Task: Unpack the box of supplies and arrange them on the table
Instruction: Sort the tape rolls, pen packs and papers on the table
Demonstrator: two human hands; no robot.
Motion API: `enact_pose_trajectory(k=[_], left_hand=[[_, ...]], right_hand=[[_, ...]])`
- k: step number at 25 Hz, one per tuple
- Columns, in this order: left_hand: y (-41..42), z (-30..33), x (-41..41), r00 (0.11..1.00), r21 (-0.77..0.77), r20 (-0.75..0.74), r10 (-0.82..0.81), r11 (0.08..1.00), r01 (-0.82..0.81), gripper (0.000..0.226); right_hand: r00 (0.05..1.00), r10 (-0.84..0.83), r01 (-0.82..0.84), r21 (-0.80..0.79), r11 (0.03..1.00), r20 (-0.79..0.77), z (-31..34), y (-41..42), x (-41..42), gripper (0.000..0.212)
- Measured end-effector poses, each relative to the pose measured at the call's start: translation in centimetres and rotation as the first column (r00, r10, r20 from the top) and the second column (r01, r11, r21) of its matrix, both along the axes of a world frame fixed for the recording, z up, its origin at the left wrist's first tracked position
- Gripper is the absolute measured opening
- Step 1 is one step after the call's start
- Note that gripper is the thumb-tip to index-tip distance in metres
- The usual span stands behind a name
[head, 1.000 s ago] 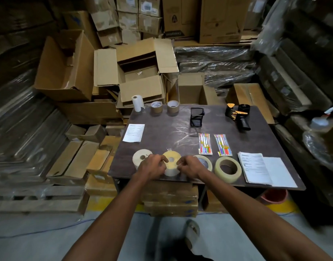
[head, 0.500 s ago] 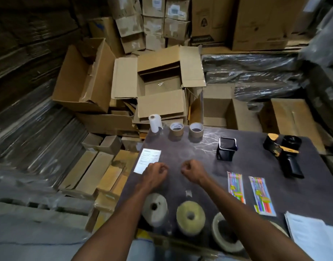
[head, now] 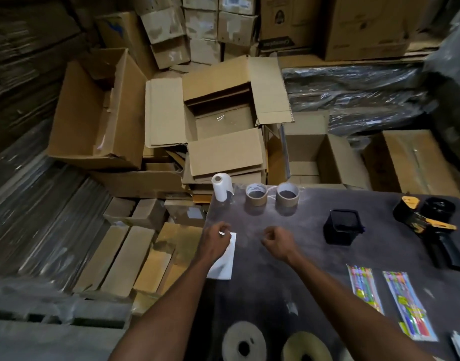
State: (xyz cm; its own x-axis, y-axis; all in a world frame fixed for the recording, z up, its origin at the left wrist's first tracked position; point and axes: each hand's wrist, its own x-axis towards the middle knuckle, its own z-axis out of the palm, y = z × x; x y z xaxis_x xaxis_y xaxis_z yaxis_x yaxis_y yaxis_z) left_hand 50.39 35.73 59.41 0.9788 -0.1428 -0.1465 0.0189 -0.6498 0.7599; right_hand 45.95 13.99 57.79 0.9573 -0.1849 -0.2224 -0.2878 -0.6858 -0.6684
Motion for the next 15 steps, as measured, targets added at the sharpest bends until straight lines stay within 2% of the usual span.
enact_pose_trajectory(k=[2,6,10,12,15], left_hand=[[0.1,-0.2,2.9,1.000,-0.015,-0.023,0.018,1.000,-0.018,0.025],[-0.1,-1.1,8.0,0.998,-0.031,-0.040,0.049,0.998,-0.050,0.029],[-0.5,-2.5,12.0,0.993,-0.042,-0.078,0.093,0.994,-0.097,0.034],[-0.8,-3.1,13.6,0.985,-0.062,-0.094,0.142,0.987,-0.148,0.044],[-0.9,-3.9,15.6,0.972,-0.067,-0.117,0.205,0.975,-0.213,0.068]], right_hand=[[0.999,-0.039,0.039,0.011,0.999,0.018,-0.2,0.2,1.8,0.012],[0.993,-0.120,0.119,0.026,0.993,0.020,-0.4,0.3,4.9,0.004],[0.987,-0.153,0.151,0.046,0.987,0.050,-0.8,0.0,7.5,0.008],[0.982,-0.171,0.169,0.042,0.985,0.074,-1.0,0.0,8.5,0.015],[0.981,-0.181,0.182,-0.007,0.983,0.066,-1.5,0.3,9.8,0.040]])
